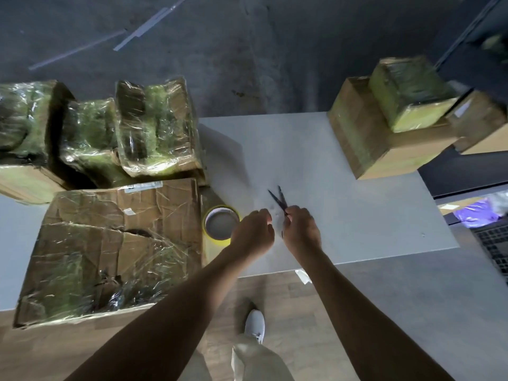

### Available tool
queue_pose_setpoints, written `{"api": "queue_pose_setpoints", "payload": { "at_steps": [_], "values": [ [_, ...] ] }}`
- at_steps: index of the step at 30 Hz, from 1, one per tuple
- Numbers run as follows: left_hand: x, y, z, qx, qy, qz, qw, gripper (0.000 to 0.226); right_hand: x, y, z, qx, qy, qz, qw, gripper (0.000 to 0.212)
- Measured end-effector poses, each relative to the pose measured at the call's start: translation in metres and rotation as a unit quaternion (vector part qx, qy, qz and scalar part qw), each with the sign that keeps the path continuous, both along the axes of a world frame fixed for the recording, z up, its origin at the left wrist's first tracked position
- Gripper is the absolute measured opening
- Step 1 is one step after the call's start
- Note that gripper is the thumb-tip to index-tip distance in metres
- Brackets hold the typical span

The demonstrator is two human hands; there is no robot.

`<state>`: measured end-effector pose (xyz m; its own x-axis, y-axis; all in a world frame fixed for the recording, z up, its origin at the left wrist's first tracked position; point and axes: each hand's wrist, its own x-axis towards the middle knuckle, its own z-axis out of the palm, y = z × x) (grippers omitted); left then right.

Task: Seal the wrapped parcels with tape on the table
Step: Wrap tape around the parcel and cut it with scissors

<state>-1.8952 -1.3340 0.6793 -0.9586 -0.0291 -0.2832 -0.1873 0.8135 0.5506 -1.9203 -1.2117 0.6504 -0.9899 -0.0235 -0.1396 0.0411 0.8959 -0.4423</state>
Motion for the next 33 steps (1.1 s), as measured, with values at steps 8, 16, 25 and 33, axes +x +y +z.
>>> {"api": "queue_pose_setpoints", "payload": {
  "at_steps": [8, 16, 25, 33],
  "values": [
    [0.003, -0.007, -0.004, -0.001, -0.036, 0.003, 0.999, 0.028, -0.001, 0.009, -0.019, 0.155, -0.083, -0.001, 0.984, 0.035],
    [0.002, -0.022, 0.0, -0.004, -0.049, 0.011, 0.999, 0.032, -0.013, 0.004, -0.017, 0.191, -0.141, -0.024, 0.971, 0.033],
    [0.031, -0.043, 0.012, -0.292, -0.054, -0.114, 0.948, 0.04, -0.024, -0.018, 0.007, 0.068, -0.169, 0.076, 0.98, 0.019],
    [0.035, -0.054, 0.0, -0.343, -0.059, -0.238, 0.907, 0.029, -0.025, -0.054, 0.053, 0.04, -0.133, 0.189, 0.972, 0.029]
  ]
}}
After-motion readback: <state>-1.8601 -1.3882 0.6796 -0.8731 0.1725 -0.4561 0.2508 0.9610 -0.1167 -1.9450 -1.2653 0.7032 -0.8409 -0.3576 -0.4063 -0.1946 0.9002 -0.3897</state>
